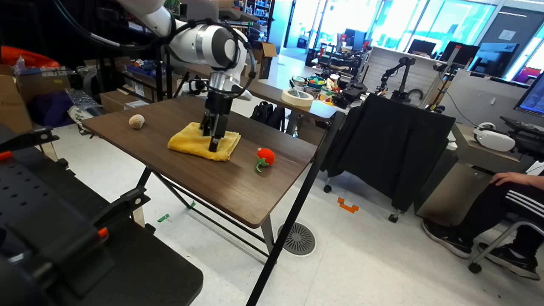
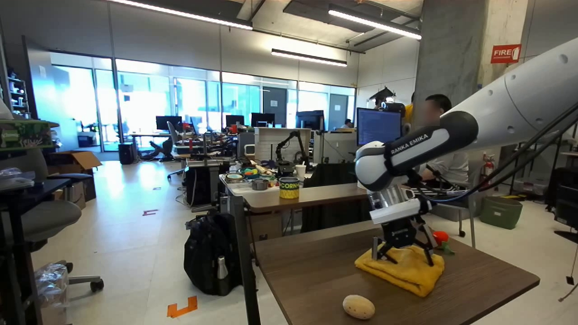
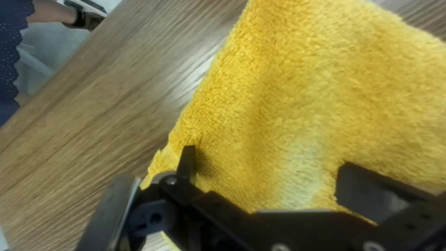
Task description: Wipe the table with the towel
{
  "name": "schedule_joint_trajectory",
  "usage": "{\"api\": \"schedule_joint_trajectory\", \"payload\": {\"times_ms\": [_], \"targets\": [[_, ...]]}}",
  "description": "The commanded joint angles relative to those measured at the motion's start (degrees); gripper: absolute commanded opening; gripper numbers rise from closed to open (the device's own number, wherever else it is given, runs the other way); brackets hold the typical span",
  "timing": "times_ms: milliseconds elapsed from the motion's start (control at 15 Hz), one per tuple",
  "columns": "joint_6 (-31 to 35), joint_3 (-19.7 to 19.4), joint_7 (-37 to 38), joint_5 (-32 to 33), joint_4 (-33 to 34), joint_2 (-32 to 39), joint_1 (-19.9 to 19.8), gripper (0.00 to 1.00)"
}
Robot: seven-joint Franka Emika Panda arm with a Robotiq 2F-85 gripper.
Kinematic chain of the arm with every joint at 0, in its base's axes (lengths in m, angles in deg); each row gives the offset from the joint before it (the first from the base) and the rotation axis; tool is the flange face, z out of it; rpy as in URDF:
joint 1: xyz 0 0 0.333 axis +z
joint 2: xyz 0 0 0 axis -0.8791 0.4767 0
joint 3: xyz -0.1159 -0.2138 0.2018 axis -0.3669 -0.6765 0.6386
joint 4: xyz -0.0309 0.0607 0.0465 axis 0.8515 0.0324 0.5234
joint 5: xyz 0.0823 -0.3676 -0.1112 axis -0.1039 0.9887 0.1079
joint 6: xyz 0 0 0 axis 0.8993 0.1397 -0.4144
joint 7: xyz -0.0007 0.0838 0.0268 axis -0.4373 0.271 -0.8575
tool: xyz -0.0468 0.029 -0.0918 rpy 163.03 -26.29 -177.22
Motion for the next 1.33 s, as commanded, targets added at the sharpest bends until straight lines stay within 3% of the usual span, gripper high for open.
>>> {"api": "schedule_joint_trajectory", "payload": {"times_ms": [0, 200, 333, 667, 867, 1267], "targets": [[-0.1, -3.2, 1.5, 1.6, 1.1, 1.2, -2.2, 1.00], [1.4, -4.2, 0.5, 2.0, 0.8, 1.7, -1.5, 1.00], [2.2, -2.5, -2.8, 1.5, -0.1, 1.8, 0.3, 1.00], [3.7, 1.0, -10.8, 1.1, -4.2, 0.1, 7.7, 1.00], [2.8, 0.6, -17.3, 2.2, -7.2, -1.2, 10.4, 1.00], [5.6, -4.9, -12.8, 3.3, -12.3, -3.2, 8.2, 1.00]]}}
